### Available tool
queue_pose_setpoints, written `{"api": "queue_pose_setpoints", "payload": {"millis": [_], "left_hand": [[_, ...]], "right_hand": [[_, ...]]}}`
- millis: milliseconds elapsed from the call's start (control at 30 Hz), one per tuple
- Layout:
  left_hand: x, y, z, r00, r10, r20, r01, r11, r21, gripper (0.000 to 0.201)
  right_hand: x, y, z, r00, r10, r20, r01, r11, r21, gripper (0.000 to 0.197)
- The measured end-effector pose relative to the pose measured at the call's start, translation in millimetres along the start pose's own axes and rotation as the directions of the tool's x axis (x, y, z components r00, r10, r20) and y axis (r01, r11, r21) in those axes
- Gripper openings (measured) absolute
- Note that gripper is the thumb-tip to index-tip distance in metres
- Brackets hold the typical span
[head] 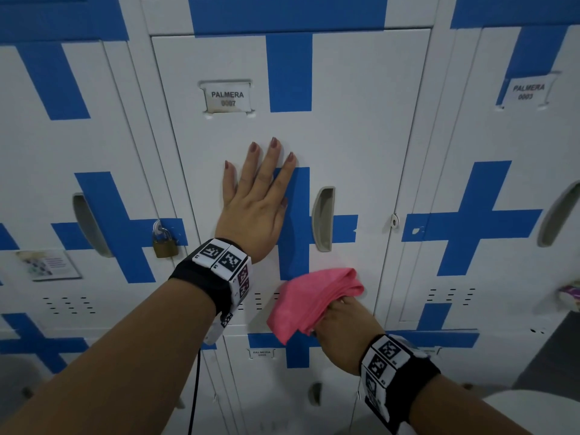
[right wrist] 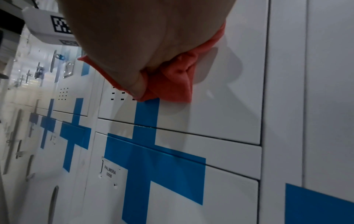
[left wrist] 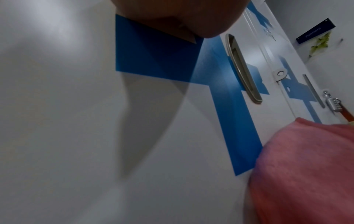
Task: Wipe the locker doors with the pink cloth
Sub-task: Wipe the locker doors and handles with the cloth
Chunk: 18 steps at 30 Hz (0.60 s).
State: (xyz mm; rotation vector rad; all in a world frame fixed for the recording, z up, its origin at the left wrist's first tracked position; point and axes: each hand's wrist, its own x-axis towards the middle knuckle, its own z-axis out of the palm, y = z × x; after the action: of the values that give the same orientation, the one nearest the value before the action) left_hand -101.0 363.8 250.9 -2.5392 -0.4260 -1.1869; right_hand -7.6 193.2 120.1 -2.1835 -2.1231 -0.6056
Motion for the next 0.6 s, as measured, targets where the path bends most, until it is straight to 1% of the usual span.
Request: {"api": "queue_pose_setpoints", "payload": {"millis": [133, 233, 300, 400, 500, 533, 600], "left_hand": [[0.6, -0.1, -0.6, 1.0, 0.004, -0.002, -0.004, 1.0, 0.0, 0.064], [0.3, -0.2, -0.3, 1.0, 0.006, -0.002, -0.006, 1.0, 0.003, 0.064], [0.2, -0.8, -0.2, 1.0, 0.007, 0.001, -0.007, 1.0, 0.005, 0.064], [0.6, -0.9, -1.1, 1.0, 0.006, 0.006, -0.006, 1.0, 0.002, 0.064], [0.7, -1.1, -1.2, 1.0, 0.002, 0.011, -0.003, 1.0, 0.004, 0.064], [0.7, -1.3, -1.1, 1.0, 0.002, 0.01, -0.002, 1.0, 0.005, 0.064], [0.7, -1.3, -1.0, 1.0, 0.003, 0.013, -0.003, 1.0, 0.003, 0.065]], "right_hand": [[-8.2, 4.5, 8.8, 0.997, 0.012, -0.073, -0.011, 1.0, 0.015, 0.012], [-9.2, 6.6, 13.8, 0.987, 0.064, -0.146, -0.065, 0.998, -0.003, 0.019], [-7.0, 8.4, 7.5, 0.975, 0.125, -0.185, -0.125, 0.992, 0.012, 0.015], [-2.8, 6.7, -9.2, 0.929, 0.262, -0.26, -0.237, 0.964, 0.124, 0.019], [-2.6, 1.8, -13.7, 0.911, 0.309, -0.272, -0.261, 0.945, 0.199, 0.008], [-2.0, 1.3, -17.8, 0.898, 0.34, -0.279, -0.285, 0.933, 0.218, 0.005], [3.5, 6.3, -31.0, 0.844, 0.425, -0.326, -0.348, 0.898, 0.269, 0.008]]}}
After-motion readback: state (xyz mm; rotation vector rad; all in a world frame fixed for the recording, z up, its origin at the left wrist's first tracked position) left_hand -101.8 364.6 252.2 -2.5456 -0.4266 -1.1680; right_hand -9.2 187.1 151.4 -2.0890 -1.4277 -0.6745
